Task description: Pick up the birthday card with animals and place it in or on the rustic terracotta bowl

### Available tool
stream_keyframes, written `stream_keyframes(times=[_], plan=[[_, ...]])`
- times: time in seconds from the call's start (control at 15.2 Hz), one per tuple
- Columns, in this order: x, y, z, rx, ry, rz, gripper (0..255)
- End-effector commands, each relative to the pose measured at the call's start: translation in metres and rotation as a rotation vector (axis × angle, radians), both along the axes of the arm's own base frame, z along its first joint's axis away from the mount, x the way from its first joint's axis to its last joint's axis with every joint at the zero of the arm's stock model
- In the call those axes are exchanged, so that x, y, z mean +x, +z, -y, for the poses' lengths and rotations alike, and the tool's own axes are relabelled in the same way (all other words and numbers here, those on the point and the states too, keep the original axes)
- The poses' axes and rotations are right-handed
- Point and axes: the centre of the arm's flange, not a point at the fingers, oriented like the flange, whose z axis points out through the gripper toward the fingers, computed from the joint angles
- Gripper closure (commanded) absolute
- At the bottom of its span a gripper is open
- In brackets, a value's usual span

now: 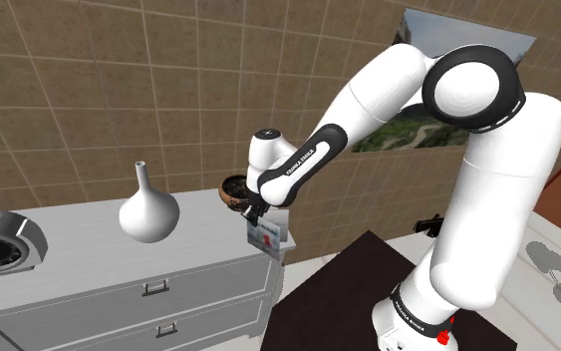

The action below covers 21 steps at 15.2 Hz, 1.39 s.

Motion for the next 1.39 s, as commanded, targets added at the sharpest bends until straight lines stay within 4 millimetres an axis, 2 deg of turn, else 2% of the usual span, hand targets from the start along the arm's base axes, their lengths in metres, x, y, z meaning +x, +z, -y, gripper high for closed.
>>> stream_keyframes(times=[0.0,0.07,1.32], plan=[[-0.002,-0.001,0.002,-0.002,-0.002,-0.006,255],[0.001,-0.004,-0.001,-0.002,-0.002,-0.006,255],[0.001,0.096,-0.001,-0.002,-0.002,-0.006,255]])
